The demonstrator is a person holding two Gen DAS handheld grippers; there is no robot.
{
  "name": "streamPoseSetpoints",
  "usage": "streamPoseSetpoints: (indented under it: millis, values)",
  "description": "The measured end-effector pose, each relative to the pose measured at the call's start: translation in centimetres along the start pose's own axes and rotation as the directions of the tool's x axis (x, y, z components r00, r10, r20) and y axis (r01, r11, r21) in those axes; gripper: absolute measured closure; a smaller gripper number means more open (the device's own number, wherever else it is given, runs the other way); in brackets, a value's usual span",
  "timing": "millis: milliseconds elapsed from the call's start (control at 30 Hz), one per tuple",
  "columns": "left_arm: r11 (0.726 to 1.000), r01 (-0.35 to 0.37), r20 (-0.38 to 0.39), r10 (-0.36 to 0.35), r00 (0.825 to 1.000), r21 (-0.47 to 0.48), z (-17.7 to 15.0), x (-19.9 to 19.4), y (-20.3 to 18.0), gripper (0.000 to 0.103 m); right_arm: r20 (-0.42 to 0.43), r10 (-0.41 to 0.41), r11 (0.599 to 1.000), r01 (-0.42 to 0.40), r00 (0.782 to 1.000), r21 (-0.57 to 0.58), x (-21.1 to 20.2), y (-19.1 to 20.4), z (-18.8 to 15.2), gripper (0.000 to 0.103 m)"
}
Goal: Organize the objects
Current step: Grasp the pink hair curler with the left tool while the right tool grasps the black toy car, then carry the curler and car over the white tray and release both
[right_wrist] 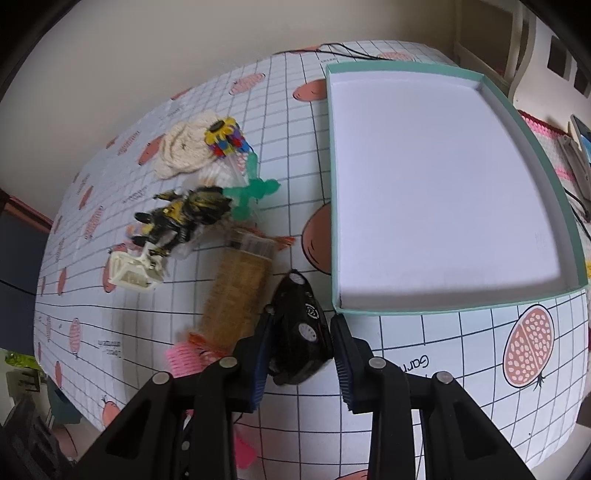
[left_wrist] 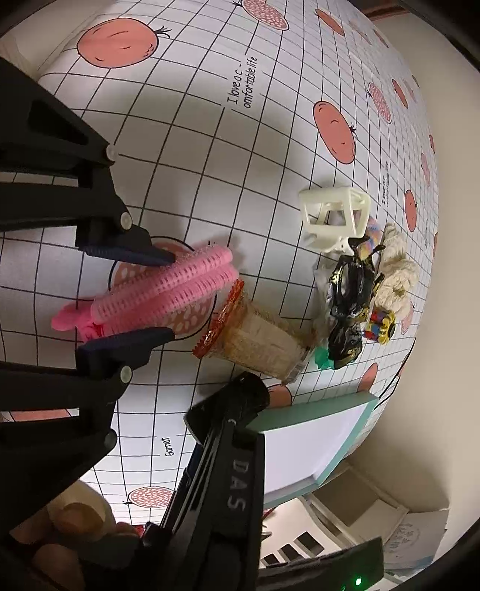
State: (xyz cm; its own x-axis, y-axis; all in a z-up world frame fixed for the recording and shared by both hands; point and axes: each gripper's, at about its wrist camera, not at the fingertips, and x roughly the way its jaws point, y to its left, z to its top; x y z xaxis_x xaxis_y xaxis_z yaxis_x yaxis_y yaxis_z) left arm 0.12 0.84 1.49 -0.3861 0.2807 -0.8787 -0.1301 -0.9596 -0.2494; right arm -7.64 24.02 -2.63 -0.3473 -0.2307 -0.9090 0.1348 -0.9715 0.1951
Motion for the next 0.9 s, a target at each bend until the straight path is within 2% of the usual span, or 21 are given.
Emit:
streamPoseSetpoints:
  millis: [100,267,400,500,533,667,900]
  values:
    - [1.000,-0.001,0.014,0.001,1.000,-0.010,0.1,-0.3,0.2,0.074,0.020,0.009,1.000,-0.009,1.000,-0.013,-0.3,0.0,0.1,0.070]
    - [1.000,-0.001,0.044,0.002,0.999,-0.023,0.4,-0.7,0.4,0.075,0.031,0.045,0.999,-0.045,0.999,0.002,-1.0,-0.2,0.2,0.071]
    - [0.999,0.015,0.115,-0.010,0.993,-0.045,0.8,-2.1,0.9,0.075,0.109,0.083,0.996,-0.084,0.991,0.009,-2.8,-0.7,0.5,0.071]
    - [0.999,0.016,0.185,-0.010,0.983,-0.033,1.4,-3.3,0.6,0.075,0.177,0.096,0.995,-0.100,0.979,0.015,-4.0,-1.0,0.7,0.071]
    - [0.999,0.029,0.206,-0.021,0.978,-0.034,1.6,-3.8,0.6,0.075,0.174,0.104,0.994,-0.108,0.979,0.019,-4.1,-1.0,0.9,0.071]
    - [0.997,0.064,0.255,-0.054,0.965,-0.032,2.3,-5.2,0.5,0.075,0.265,0.079,0.996,-0.084,0.961,0.009,-5.5,-1.6,1.2,0.071]
    - [0.997,0.073,0.260,-0.069,0.963,-0.006,5.3,-6.9,-1.2,0.075,0.295,0.008,1.000,-0.005,0.955,-0.013,-6.4,-2.5,2.8,0.071]
